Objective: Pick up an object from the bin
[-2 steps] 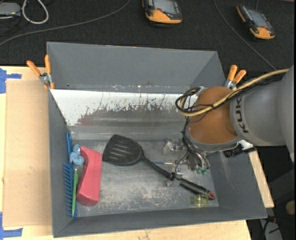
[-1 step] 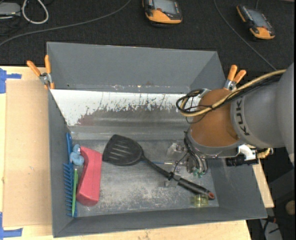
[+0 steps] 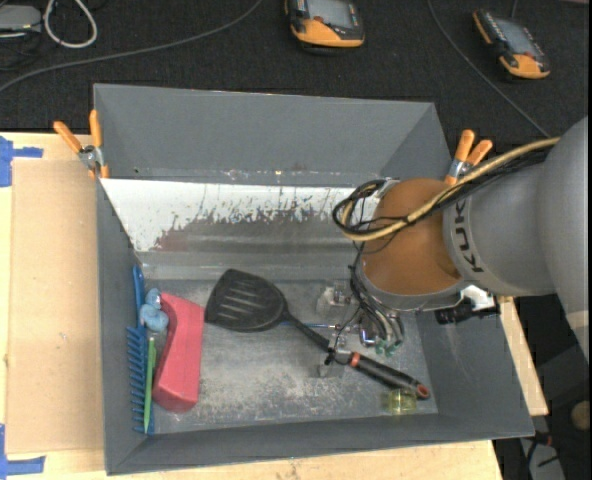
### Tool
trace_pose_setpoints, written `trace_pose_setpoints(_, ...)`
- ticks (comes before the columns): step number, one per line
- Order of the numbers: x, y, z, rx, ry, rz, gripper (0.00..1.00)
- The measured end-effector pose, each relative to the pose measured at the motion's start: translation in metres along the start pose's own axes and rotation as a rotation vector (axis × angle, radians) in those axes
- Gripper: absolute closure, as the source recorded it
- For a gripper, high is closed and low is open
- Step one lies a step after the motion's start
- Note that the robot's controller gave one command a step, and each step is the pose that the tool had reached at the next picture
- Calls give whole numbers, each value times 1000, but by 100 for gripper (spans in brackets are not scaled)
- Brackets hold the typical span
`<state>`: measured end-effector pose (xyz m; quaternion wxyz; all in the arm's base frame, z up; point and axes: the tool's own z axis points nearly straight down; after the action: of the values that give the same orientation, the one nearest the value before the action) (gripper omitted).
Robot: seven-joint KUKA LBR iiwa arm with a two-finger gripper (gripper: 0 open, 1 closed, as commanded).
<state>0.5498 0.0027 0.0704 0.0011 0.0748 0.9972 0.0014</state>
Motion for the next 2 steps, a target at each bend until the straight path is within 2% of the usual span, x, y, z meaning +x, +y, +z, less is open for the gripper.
trace_pose_setpoints(1,-3,-16,-1,-2,-1,77,100)
trace_pose_setpoints(2,-3,-16,-1,-1,-1,77,100)
